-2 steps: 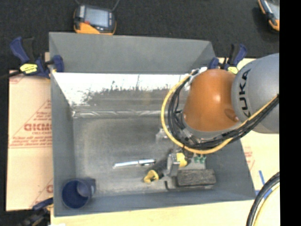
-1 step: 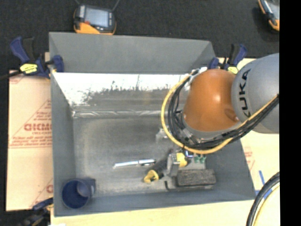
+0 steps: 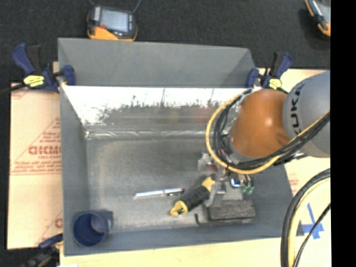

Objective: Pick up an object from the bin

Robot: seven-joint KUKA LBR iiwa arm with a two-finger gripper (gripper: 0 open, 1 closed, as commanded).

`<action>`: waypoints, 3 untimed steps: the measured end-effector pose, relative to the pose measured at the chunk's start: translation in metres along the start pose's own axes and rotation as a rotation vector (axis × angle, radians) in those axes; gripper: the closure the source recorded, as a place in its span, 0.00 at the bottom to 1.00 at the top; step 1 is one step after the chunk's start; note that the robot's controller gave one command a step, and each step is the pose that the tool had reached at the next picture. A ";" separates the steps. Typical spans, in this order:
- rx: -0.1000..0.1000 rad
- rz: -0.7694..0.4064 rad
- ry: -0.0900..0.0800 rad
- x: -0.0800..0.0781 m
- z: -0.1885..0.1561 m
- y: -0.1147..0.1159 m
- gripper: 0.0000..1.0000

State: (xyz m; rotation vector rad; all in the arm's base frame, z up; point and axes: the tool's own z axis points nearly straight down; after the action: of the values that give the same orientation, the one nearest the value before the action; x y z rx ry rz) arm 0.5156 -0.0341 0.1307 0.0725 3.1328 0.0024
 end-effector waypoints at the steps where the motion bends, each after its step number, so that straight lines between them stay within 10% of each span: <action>1: -0.002 0.091 -0.005 0.006 0.025 -0.050 0.00; 2: -0.002 0.137 -0.005 -0.042 0.057 -0.036 0.00; 3: -0.023 -0.053 -0.021 -0.013 0.050 -0.094 0.00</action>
Offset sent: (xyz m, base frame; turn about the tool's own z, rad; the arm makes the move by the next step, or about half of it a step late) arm 0.0412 -0.0350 -0.0607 0.1418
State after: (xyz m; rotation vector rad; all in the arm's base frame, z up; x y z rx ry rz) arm 0.5246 -0.1286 0.0803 -0.0102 3.1114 0.0364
